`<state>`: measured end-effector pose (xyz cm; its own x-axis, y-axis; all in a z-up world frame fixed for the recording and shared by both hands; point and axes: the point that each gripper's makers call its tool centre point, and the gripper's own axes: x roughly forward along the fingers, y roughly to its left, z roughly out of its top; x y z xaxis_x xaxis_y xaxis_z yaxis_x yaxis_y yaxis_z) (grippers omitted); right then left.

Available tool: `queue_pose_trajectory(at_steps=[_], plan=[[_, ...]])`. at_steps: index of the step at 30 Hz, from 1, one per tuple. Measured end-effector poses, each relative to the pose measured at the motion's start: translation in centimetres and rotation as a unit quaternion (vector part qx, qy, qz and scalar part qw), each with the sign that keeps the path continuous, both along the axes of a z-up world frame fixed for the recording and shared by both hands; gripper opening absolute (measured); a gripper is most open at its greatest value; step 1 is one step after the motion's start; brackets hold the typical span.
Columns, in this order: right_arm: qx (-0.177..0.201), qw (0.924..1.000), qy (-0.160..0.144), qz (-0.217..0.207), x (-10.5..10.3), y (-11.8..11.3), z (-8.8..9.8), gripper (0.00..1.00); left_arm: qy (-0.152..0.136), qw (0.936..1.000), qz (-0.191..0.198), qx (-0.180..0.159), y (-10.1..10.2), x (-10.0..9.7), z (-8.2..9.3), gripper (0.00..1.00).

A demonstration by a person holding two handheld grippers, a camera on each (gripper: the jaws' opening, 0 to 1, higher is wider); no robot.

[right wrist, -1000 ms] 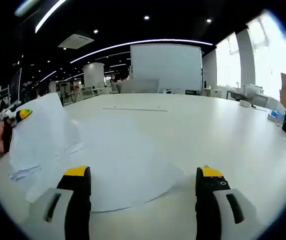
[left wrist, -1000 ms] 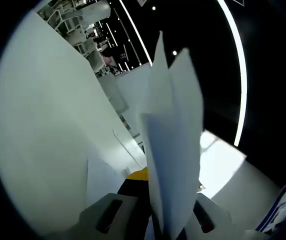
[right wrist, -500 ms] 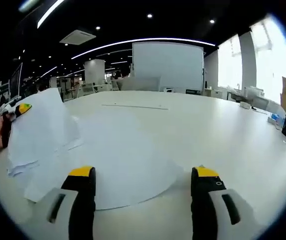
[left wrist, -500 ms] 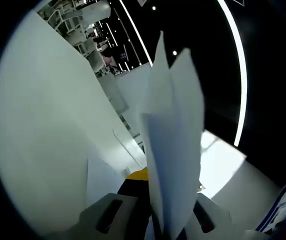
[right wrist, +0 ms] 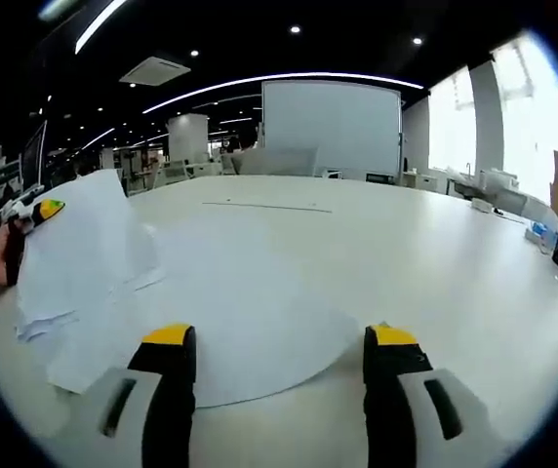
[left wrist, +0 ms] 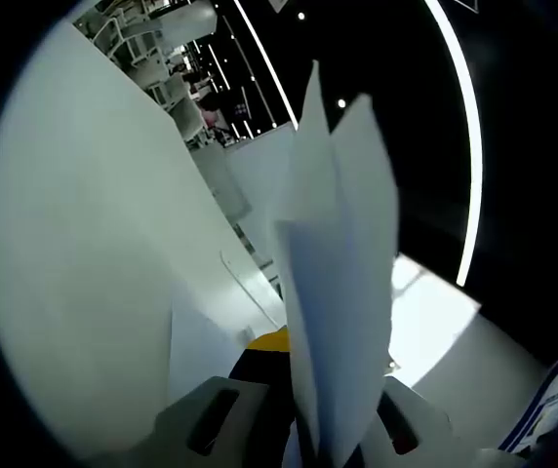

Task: Organize the stack of printing papers by aligning and flattening the scattered papers on the table

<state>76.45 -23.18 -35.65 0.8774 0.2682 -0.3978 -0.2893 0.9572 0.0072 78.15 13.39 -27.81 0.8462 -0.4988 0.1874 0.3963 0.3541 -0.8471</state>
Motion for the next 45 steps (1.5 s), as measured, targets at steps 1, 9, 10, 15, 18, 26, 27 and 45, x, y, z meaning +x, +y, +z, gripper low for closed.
queue_pose_trajectory(at_steps=[1,9,10,15,18,26,27,45], plan=[[0.000,1.0000,-0.001,0.003,0.0,0.1,0.0,0.62,0.000,1.0000,0.000,0.000,0.0,0.0,0.0,0.06],[0.001,1.0000,-0.001,0.009,-0.2,0.3,0.1,0.49,0.000,1.0000,0.001,-0.001,0.1,0.0,0.0,0.06],[0.001,1.0000,-0.001,0.008,-0.1,0.2,0.1,0.48,0.000,1.0000,0.001,-0.001,0.0,0.0,0.0,0.06],[0.002,1.0000,0.000,0.009,0.1,0.2,0.0,0.41,0.000,1.0000,0.002,-0.001,-0.1,-0.1,0.1,0.06],[0.003,0.9999,0.000,0.010,0.1,0.3,0.0,0.38,0.000,1.0000,0.002,-0.001,-0.2,-0.2,0.2,0.06],[-0.002,1.0000,-0.003,0.008,0.0,0.3,0.3,0.31,0.000,1.0000,0.002,-0.001,-0.2,-0.2,0.2,0.06],[-0.001,1.0000,-0.003,0.007,0.0,0.2,0.2,0.31,0.000,1.0000,0.002,-0.001,-0.2,-0.2,0.2,0.06],[-0.004,0.9999,-0.004,-0.010,-0.9,0.0,0.9,0.06,0.000,1.0000,0.001,-0.001,0.2,0.1,0.0,0.06]])
